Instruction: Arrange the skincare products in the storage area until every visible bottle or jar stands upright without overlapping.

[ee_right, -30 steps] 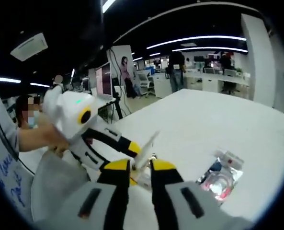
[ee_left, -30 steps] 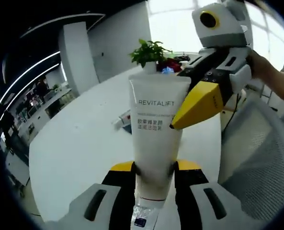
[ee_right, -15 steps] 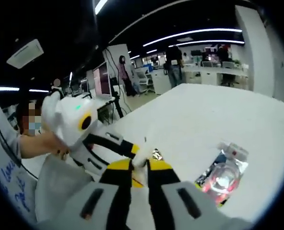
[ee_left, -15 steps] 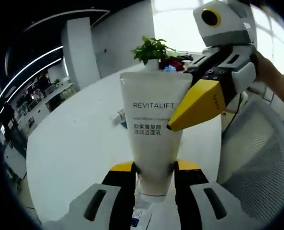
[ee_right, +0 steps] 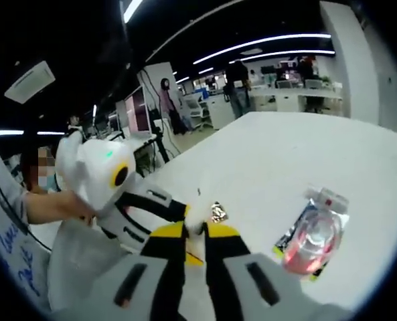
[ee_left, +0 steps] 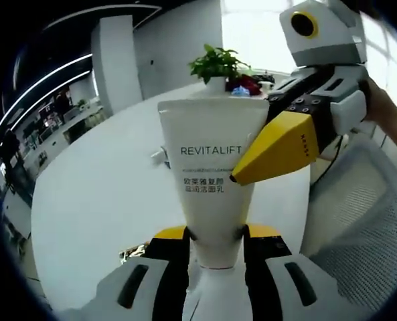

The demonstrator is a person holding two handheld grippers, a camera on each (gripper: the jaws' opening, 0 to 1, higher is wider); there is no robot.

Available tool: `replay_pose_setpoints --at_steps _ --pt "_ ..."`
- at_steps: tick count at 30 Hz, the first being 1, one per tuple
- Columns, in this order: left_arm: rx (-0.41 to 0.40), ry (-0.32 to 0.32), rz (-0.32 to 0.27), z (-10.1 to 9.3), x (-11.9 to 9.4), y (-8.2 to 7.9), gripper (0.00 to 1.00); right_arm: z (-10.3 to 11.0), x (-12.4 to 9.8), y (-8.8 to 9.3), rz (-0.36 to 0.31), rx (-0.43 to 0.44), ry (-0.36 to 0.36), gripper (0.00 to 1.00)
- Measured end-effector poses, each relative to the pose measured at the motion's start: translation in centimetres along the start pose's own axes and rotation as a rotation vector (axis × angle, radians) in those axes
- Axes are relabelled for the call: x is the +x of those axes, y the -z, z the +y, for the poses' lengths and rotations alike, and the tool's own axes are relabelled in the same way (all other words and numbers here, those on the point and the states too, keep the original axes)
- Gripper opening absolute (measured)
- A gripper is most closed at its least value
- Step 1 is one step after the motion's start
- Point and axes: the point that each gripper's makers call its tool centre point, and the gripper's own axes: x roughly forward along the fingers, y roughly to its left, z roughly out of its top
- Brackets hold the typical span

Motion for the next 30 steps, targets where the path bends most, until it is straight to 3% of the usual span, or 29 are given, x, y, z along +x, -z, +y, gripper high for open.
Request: replay_pose_setpoints --at_steps 14,30 --pt "0.018 0.039 0.022 -0.5 0.3 0.7 0.28 -0.1 0.2 0.5 0.014 -0.023 -0.027 0.08" --pt "0.126 0.140 0.016 -1.6 0.6 0.6 0.27 0.8 -0.4 0.7 0.055 -0.180 -0.162 0.07"
